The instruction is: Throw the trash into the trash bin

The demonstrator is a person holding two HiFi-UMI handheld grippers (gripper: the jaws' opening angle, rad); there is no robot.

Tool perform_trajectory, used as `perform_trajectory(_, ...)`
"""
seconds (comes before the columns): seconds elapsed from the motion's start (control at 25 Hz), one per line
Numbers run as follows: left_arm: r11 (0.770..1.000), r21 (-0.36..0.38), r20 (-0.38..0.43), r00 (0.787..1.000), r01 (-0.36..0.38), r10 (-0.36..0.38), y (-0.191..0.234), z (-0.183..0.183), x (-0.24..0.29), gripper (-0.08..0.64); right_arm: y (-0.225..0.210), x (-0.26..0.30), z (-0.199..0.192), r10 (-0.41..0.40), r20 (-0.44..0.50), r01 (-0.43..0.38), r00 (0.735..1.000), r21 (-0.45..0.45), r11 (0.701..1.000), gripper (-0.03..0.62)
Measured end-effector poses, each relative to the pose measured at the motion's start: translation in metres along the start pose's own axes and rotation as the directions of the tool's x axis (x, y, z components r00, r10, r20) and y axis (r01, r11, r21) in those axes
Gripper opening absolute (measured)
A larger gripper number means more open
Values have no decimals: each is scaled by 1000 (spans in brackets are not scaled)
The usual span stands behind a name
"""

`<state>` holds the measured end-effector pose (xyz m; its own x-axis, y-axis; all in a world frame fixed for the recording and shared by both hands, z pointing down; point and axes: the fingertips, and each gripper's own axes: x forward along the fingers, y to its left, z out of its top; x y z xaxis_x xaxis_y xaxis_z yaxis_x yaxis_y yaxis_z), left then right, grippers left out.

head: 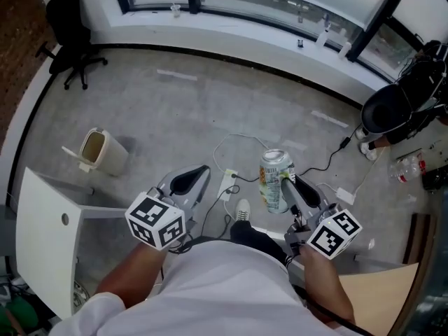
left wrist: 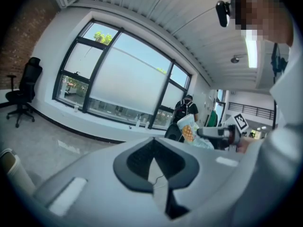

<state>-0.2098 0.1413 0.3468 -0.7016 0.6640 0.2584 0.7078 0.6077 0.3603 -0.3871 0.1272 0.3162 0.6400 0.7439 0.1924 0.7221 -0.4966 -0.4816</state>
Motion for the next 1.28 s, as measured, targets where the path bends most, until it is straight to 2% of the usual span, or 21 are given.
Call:
perform_trajectory(0.32, 998, 8, 13, 998, -57, 56, 13, 32, 92, 3, -79, 43, 49, 76, -32, -77, 997, -15, 997, 92)
perform_trajectory(0.52, 994, 12, 30, 994, -106, 105, 26, 53, 130, 4, -119, 61, 80, 111, -31, -112, 993, -37, 993, 92)
perform_trajectory(0.64, 990, 14, 35, 990, -137, 137, 28, 61, 144, 3, -136, 63, 89, 128, -24, -128, 992, -19, 992, 92)
perform_trajectory(1.08, 963, 13, 55, 962, -269, 268, 49, 74, 126, 3, -133, 103, 91, 248, -55, -248, 967, 5, 969, 92)
perform_trajectory(1.28, 957, -15, 56, 955, -290, 291, 70, 67, 118, 3, -125, 124, 82, 269, -87, -269, 959, 2, 963, 92)
